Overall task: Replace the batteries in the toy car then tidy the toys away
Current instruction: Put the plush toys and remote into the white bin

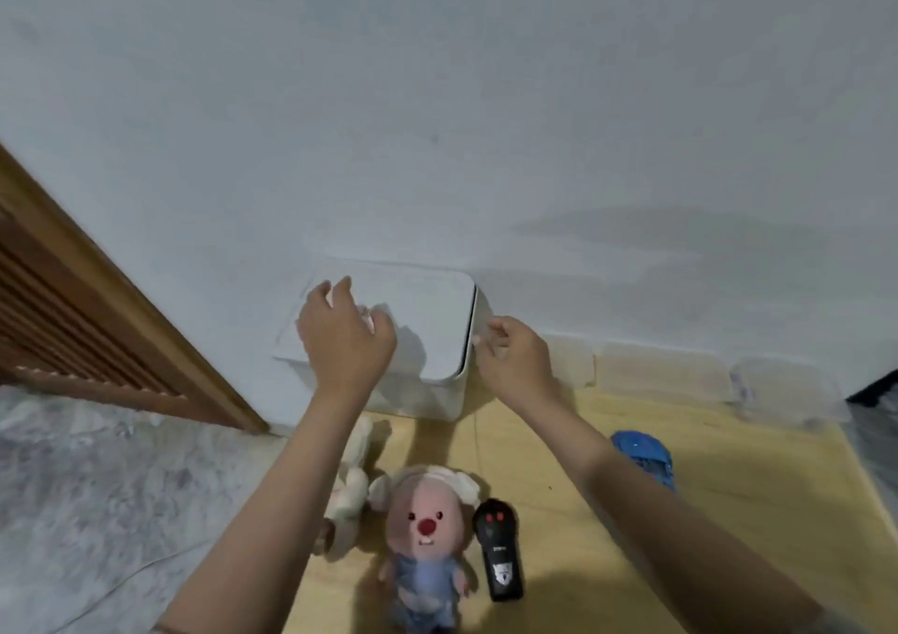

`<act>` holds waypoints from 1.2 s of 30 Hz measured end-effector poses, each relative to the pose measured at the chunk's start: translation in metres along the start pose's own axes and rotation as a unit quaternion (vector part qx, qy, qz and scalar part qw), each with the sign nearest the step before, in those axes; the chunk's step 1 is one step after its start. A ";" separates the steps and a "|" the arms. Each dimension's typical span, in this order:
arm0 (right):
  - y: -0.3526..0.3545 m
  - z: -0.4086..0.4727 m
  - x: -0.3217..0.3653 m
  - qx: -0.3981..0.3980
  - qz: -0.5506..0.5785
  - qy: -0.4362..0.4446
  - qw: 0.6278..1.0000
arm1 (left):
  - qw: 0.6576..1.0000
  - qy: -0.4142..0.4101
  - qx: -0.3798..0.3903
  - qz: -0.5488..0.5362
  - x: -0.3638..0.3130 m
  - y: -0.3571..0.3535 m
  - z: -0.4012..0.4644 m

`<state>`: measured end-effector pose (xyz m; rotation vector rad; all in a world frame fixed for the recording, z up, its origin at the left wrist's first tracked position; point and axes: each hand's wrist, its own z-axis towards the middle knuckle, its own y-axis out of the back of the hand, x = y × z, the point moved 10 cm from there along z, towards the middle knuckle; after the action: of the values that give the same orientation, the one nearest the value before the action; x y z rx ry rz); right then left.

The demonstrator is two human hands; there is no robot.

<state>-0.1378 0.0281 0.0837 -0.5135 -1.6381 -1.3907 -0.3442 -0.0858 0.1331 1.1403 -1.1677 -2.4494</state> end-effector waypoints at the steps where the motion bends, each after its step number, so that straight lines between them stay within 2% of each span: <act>1: -0.012 -0.002 0.006 -0.003 -0.011 -0.016 1.000 | 0.999 0.039 0.020 0.019 0.024 0.005 0.010; 5: -0.061 -0.009 0.006 0.005 -0.021 -0.121 0.992 | 0.980 0.150 0.117 0.052 0.100 0.008 0.031; 8: -0.077 -0.016 0.010 -0.012 -0.044 -0.171 0.984 | 0.952 0.225 0.205 -0.024 0.137 -0.008 0.031; 11: -0.077 -0.018 0.012 -0.043 -0.021 -0.207 0.977 | 0.942 0.215 0.232 -0.112 0.139 -0.016 0.029; 15: -0.071 -0.019 0.007 -0.099 0.083 -0.228 0.965 | 0.948 0.183 0.198 -0.167 0.127 -0.005 0.027; 22: -0.010 -0.044 -0.004 -0.193 0.086 -0.182 0.960 | 0.956 0.083 0.164 -0.230 0.069 0.018 0.005; 28: 0.100 -0.121 -0.071 -0.262 0.033 -0.203 0.943 | 0.935 0.020 0.242 -0.259 -0.028 -0.004 -0.088; 33: 0.197 -0.208 -0.159 -0.293 -0.044 -0.248 0.922 | 0.913 0.000 0.316 -0.257 -0.107 -0.038 -0.208; 36: 0.244 -0.259 -0.213 -0.290 -0.110 -0.231 0.922 | 0.895 -0.013 0.367 -0.253 -0.142 -0.062 -0.291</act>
<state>0.2552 -0.0957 0.0342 -1.0953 -1.6590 -2.0575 -0.0301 -0.1461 0.0539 1.7976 -2.1433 -2.3940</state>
